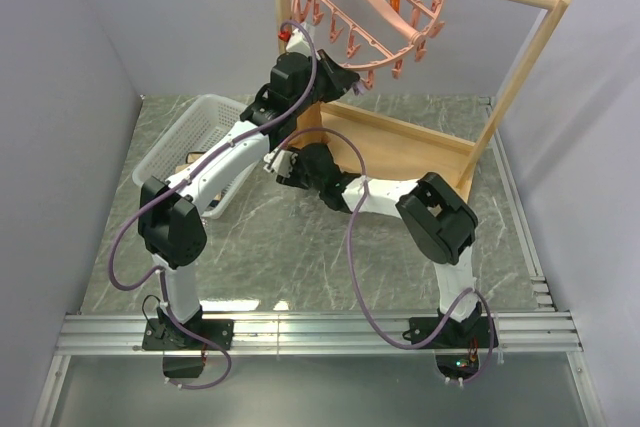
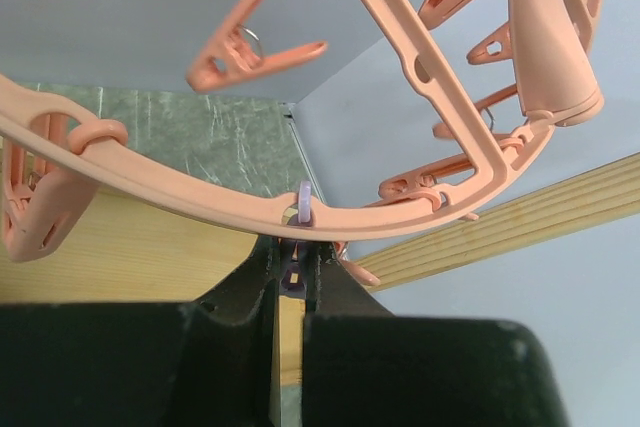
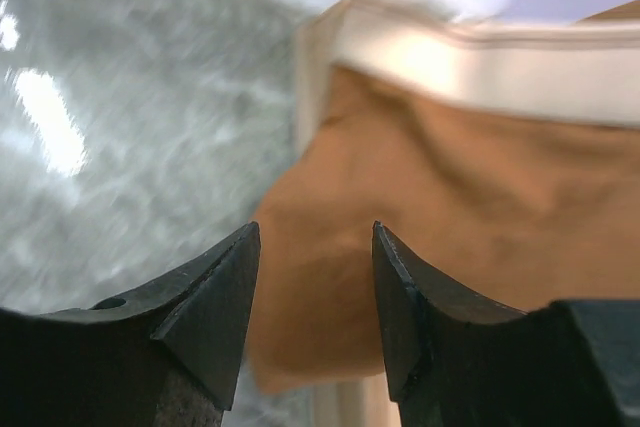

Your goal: Clip the underwear to the hanger

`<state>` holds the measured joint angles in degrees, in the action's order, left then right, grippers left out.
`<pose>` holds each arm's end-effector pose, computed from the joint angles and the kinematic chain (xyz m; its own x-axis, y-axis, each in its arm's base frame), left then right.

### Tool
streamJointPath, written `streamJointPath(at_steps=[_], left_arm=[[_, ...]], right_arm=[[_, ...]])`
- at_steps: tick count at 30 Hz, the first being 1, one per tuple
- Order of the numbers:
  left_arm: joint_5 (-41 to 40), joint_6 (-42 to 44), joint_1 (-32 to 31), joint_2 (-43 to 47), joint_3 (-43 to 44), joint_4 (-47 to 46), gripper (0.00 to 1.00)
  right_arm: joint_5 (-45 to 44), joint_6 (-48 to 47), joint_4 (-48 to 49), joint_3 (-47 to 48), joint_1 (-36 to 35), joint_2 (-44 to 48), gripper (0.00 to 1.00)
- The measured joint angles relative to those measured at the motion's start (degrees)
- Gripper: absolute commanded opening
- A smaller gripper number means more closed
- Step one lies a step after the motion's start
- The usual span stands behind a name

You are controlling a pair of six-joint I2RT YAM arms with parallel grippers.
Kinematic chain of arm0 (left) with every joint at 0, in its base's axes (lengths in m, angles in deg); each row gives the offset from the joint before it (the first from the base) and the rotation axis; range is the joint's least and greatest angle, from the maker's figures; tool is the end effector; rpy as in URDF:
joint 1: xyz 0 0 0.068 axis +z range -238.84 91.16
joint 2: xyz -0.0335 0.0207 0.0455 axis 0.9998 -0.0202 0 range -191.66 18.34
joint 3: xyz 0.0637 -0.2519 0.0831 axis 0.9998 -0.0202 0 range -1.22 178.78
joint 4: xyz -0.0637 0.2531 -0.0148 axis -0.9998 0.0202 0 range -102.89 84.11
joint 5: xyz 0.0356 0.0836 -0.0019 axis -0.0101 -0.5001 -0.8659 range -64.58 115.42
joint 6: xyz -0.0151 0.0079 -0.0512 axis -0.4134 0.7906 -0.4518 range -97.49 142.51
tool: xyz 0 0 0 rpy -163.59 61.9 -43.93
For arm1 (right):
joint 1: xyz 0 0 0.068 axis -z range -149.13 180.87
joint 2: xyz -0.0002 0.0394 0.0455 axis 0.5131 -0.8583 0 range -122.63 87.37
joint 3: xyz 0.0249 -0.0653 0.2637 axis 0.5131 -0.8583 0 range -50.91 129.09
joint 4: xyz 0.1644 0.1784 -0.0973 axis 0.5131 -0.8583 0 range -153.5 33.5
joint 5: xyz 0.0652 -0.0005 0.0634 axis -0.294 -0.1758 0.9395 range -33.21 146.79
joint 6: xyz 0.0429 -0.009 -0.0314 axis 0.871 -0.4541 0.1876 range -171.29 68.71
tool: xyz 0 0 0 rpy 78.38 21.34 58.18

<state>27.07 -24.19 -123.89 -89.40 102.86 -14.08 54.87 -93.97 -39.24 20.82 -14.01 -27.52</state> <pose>0.3746 -0.2640 0.4044 -0.4591 -0.5665 -0.6843 0.3841 0.5680 -0.7279 0.3193 0.3163 0.1813 0.2361 -0.7211 -0.6514 -0.7126 0.3273 -0.6205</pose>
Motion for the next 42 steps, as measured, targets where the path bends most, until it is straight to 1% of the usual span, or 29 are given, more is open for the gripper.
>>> streamJointPath(at_steps=[4,7,14,19,24,28,31,32,35,36,37,38,40,41,42], left_arm=[[0.0,-0.8,0.0,0.0,0.0,0.0,0.0],[0.0,-1.1,0.0,0.0,0.0,0.0,0.0],[0.0,-1.1,0.0,0.0,0.0,0.0,0.0],[0.2,-1.2,0.0,0.0,0.0,0.0,0.0],[0.3,-1.3,0.0,0.0,0.0,0.0,0.0],[0.3,-1.7,0.0,0.0,0.0,0.0,0.0],[0.5,-2.1,0.0,0.0,0.0,0.0,0.0],[0.5,-2.1,0.0,0.0,0.0,0.0,0.0],[0.6,-2.2,0.0,0.0,0.0,0.0,0.0],[0.6,-2.3,0.0,0.0,0.0,0.1,0.0],[0.6,-2.3,0.0,0.0,0.0,0.1,0.0],[0.6,-2.3,0.0,0.0,0.0,0.1,0.0],[0.6,-2.3,0.0,0.0,0.0,0.1,0.0],[0.6,-2.3,0.0,0.0,0.0,0.1,0.0],[0.6,-2.3,0.0,0.0,0.0,0.1,0.0]], right_arm=[[-1.8,1.6,3.3,2.3,-0.7,-1.4,0.57],[-2.3,4.0,4.1,5.8,-1.0,-4.3,0.58],[-4.4,7.6,4.9,10.2,-1.4,-10.0,0.59],[-5.7,8.1,3.6,15.6,-1.4,-13.0,0.58],[-6.8,7.5,1.0,22.7,-1.5,-16.2,0.55],[-7.3,6.4,-1.5,25.5,-1.5,-18.2,0.54],[-7.4,5.3,-3.7,27.4,-1.5,-19.6,0.51],[-7.5,5.1,-4.4,28.1,-1.5,-20.2,0.49],[-7.5,3.9,-6.3,29.7,-1.5,-21.4,0.37],[-7.6,3.5,-6.8,30.1,-1.5,-21.6,0.31],[-7.7,3.1,-7.5,30.8,-1.5,-21.8,0.28],[-7.7,3.0,-7.8,31.3,-1.4,-21.9,0.2],[-7.3,2.8,-8.1,31.6,-1.4,-21.9,0.11],[-7.2,2.7,-8.0,31.6,-1.4,-21.9,0.0],[-7.1,2.5,-7.8,31.5,-1.4,-21.9,0.0]])
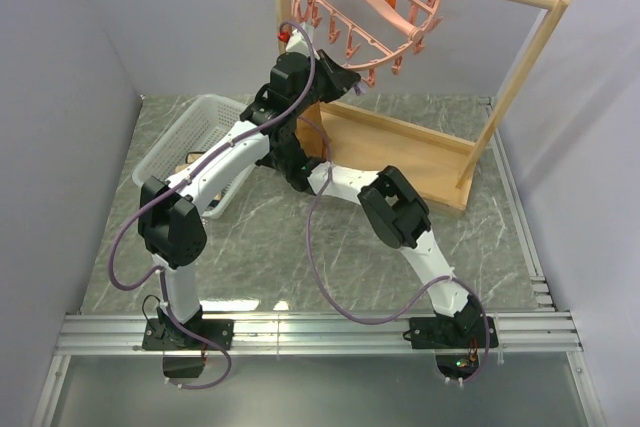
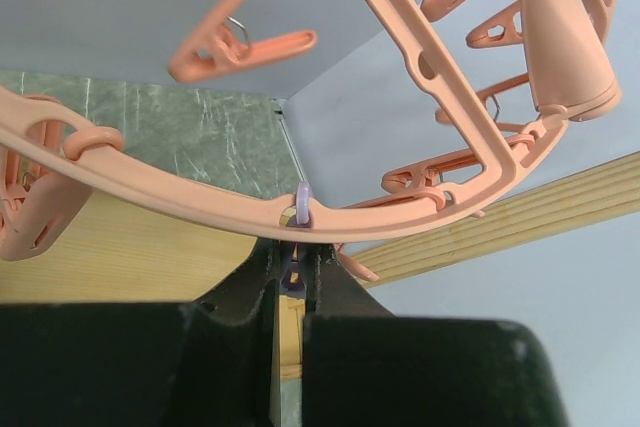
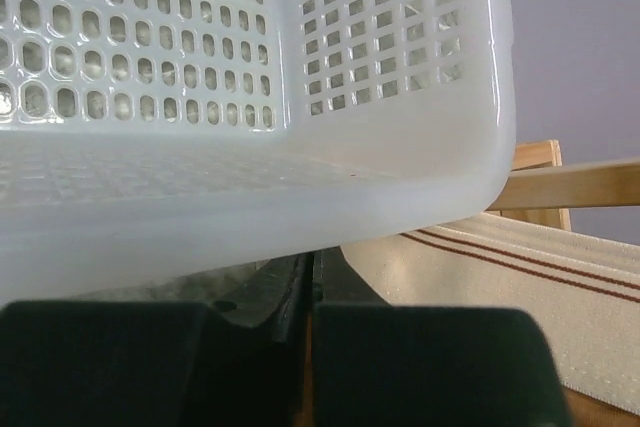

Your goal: Clip the underwear to the hanger

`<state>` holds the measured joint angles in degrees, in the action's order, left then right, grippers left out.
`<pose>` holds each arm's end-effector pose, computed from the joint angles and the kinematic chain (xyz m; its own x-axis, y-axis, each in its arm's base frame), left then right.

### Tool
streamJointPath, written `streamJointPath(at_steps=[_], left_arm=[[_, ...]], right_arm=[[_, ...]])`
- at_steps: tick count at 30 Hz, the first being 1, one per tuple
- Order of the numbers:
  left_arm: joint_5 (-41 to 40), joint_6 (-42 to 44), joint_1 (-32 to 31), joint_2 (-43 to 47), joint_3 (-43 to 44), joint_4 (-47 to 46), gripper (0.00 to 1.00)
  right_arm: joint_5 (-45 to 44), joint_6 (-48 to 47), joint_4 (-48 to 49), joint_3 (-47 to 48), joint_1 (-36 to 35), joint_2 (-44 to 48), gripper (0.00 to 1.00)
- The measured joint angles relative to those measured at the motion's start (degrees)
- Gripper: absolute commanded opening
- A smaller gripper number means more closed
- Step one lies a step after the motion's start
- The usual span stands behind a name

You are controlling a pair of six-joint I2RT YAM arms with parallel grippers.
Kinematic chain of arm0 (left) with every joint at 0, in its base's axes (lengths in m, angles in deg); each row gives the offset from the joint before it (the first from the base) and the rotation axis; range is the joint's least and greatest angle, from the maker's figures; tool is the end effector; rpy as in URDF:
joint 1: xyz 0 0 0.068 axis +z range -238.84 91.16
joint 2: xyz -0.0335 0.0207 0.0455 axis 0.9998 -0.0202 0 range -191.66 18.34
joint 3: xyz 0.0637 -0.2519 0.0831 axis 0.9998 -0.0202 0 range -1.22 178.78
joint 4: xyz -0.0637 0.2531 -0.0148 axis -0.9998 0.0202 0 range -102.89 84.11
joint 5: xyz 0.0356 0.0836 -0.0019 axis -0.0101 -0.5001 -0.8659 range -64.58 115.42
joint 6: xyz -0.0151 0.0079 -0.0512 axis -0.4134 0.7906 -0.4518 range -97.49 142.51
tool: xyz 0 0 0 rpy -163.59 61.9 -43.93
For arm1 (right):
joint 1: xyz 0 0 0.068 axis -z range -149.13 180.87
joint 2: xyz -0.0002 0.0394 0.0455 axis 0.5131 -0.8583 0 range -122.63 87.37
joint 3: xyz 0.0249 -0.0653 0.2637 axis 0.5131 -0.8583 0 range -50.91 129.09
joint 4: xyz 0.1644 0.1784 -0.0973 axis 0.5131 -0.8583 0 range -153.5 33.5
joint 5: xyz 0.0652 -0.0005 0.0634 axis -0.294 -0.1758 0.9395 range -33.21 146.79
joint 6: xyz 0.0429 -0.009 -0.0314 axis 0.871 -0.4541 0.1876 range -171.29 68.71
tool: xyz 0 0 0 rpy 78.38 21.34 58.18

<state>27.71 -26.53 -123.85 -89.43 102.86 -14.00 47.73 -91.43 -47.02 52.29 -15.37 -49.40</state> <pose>0.3746 -0.2641 0.4040 -0.4818 -0.5838 -0.6535 0.3693 0.5411 -0.7555 0.3839 0.3928 0.1643 0.1799 -0.7326 -0.6564 -0.6513 0.4114 -0.6376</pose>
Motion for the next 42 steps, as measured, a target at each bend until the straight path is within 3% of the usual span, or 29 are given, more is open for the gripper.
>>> streamJointPath(at_steps=[5,13,28,34,42], left_arm=[[0.0,0.0,0.0,-0.1,0.1,0.1,0.0],[1.0,-0.4,0.2,-0.2,0.3,0.2,0.0],[2.1,-1.6,0.6,-0.4,1.4,1.2,0.0],[2.9,-2.9,0.8,-0.4,1.4,1.4,0.0],[4.2,-4.3,1.2,-0.4,0.3,0.6,0.0]], right_arm=[[1.9,0.9,3.7,-6.4,0.4,3.3,0.0],[9.8,5.1,6.7,-25.7,2.4,18.9,0.0],[25.0,11.8,22.6,-50.3,16.7,42.4,0.0],[25.9,15.5,31.3,-59.5,17.7,50.1,0.0],[21.1,23.0,38.8,-60.6,19.3,55.8,0.0]])
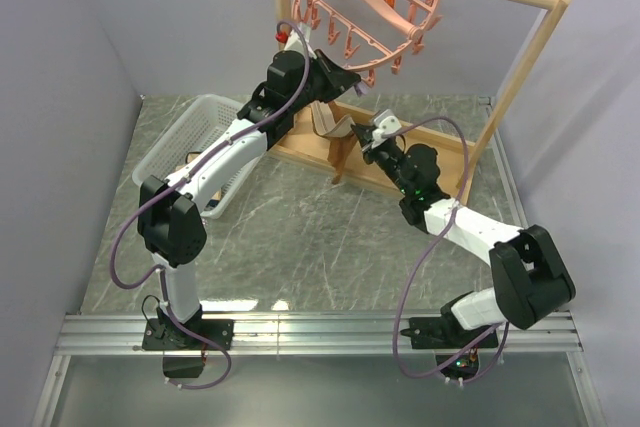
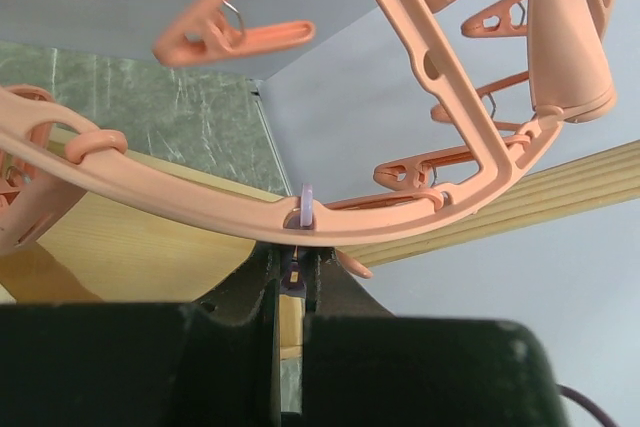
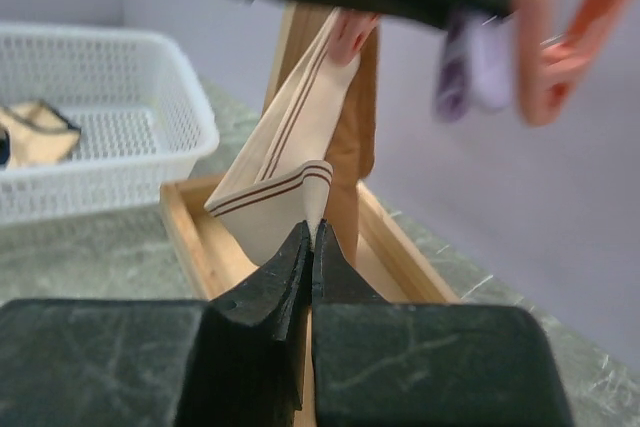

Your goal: Clip the underwear to the hanger

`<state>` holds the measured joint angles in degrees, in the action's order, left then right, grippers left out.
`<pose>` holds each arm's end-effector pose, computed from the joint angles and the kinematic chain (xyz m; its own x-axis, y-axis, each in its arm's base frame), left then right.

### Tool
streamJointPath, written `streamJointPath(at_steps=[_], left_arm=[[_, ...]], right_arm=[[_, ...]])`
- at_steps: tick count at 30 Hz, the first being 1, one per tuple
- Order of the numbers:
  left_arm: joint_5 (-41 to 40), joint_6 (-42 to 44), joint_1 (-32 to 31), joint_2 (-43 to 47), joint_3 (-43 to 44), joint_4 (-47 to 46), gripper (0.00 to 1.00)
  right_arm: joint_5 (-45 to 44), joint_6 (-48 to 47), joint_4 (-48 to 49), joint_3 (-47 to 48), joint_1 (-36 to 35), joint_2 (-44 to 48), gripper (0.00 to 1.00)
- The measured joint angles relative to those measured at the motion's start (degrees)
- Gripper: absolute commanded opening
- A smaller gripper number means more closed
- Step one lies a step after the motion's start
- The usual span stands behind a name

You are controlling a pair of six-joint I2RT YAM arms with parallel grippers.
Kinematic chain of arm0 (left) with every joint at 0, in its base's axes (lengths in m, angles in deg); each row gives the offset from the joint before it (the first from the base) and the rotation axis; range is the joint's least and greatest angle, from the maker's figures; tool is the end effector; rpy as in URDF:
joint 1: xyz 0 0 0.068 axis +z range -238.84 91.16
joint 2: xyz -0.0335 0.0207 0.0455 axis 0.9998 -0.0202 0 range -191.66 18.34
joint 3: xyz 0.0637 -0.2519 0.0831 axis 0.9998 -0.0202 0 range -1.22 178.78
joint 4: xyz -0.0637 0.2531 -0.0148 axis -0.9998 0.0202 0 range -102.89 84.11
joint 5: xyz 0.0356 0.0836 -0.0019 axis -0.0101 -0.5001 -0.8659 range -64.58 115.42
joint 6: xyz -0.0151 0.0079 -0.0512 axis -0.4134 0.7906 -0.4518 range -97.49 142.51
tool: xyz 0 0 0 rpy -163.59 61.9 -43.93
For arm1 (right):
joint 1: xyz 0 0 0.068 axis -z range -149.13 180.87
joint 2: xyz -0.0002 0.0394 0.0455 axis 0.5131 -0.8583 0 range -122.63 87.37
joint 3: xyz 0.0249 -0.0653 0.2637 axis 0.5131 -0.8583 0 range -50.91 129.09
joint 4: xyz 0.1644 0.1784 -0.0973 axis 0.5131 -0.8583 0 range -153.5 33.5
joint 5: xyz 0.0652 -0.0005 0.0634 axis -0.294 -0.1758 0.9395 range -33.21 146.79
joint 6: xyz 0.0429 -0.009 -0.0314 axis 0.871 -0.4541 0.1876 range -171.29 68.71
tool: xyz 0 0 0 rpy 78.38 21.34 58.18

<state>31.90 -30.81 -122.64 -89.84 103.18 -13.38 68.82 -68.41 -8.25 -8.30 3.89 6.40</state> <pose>0.3800 -0.2592 0.4017 -0.5469 -0.5928 -0.5912 0.3478 0.4815 -0.8045 0.2774 0.1496 0.2879 0.3307 -0.1547 -0.9310 -0.5539 0.7669 -0.3242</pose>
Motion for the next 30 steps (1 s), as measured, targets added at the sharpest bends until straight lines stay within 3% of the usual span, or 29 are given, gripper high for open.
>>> streamJointPath(at_steps=[12,30], left_arm=[[1.9,-1.0,0.3,0.0,-1.3,-2.3,0.0],[3.2,-1.9,0.5,0.0,-2.9,-4.0,0.0]], right_arm=[[-2.6,6.8,1.4,-0.7,4.1,2.2,0.0],[-2.6,8.8,1.4,-1.0,5.2,2.4,0.0]])
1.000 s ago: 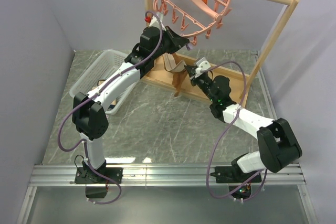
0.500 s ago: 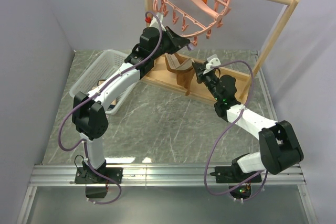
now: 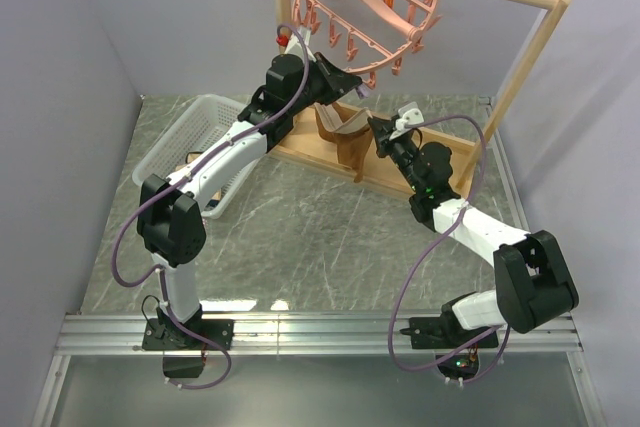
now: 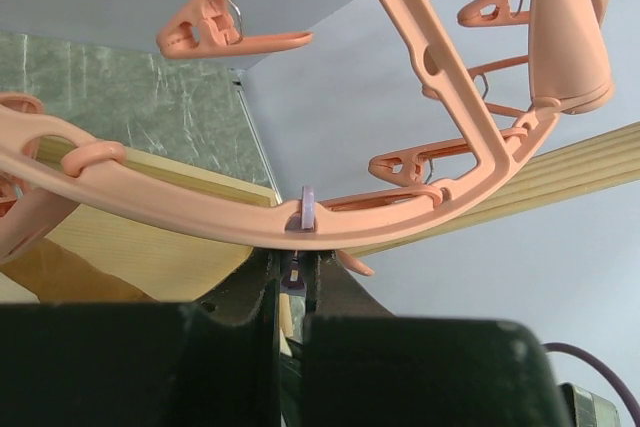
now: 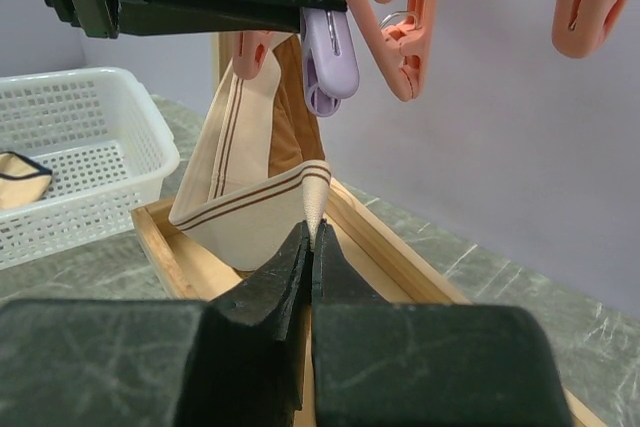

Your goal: Clip the underwear to the hanger

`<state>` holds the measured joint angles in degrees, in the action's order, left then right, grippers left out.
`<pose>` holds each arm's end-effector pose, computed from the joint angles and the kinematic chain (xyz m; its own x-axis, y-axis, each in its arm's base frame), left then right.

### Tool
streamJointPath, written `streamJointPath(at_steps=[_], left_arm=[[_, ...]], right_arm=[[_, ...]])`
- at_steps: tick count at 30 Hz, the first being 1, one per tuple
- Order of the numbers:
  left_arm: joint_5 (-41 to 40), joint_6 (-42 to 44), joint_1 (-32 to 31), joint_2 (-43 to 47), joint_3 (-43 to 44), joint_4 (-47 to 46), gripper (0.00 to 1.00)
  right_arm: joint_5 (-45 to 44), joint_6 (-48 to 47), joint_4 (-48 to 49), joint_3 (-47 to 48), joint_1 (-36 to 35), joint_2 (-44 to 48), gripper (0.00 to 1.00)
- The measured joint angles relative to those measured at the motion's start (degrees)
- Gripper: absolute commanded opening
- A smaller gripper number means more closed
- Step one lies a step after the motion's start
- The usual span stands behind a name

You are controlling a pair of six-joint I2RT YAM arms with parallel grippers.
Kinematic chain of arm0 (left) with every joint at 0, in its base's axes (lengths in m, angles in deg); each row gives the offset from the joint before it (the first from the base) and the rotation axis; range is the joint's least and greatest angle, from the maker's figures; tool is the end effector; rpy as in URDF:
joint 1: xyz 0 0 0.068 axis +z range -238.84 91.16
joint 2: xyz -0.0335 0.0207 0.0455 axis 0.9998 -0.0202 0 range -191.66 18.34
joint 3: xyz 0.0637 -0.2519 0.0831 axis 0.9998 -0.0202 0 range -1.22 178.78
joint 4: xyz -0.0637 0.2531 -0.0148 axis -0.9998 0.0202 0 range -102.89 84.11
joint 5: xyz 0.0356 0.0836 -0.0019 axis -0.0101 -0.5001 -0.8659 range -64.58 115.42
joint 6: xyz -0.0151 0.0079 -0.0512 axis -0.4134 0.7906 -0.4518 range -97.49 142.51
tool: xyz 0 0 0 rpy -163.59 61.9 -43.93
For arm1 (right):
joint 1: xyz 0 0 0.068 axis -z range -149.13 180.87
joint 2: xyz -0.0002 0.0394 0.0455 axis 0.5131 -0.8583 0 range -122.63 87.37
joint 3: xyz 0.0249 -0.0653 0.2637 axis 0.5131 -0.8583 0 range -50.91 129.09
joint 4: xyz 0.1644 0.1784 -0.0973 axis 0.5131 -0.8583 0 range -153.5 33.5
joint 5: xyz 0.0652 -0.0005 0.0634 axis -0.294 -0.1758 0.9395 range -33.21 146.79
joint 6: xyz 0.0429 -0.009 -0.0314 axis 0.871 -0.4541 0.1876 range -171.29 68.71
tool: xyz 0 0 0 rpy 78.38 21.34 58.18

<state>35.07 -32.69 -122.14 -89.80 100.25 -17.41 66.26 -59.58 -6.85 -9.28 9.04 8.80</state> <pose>0.3825 -0.2583 0.3913 -0.5773 -0.5893 -0.5652 0.3630 0.4348 -0.8241 0.2819 0.1192 0.2969 0.2764 -0.0424 -0.9601 -0.4810 0.8588 -0.1764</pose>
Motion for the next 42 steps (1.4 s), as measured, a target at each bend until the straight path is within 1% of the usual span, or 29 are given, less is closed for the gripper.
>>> streamJointPath(at_steps=[11,38,42], left_arm=[[0.4,0.0,0.1,0.0,-0.3,-0.4,0.0],[2.1,0.0,0.2,0.0,-0.4,-0.9,0.0],[2.7,-0.2,0.2,0.0,-0.4,-1.1,0.13]], right_arm=[[0.0,1.2,-0.2,3.4,0.2,-0.8,0.0],[0.5,1.4,-1.3,7.5,0.4,-3.5,0.0],[0.5,1.4,-1.2,8.0,0.4,-3.5,0.0]])
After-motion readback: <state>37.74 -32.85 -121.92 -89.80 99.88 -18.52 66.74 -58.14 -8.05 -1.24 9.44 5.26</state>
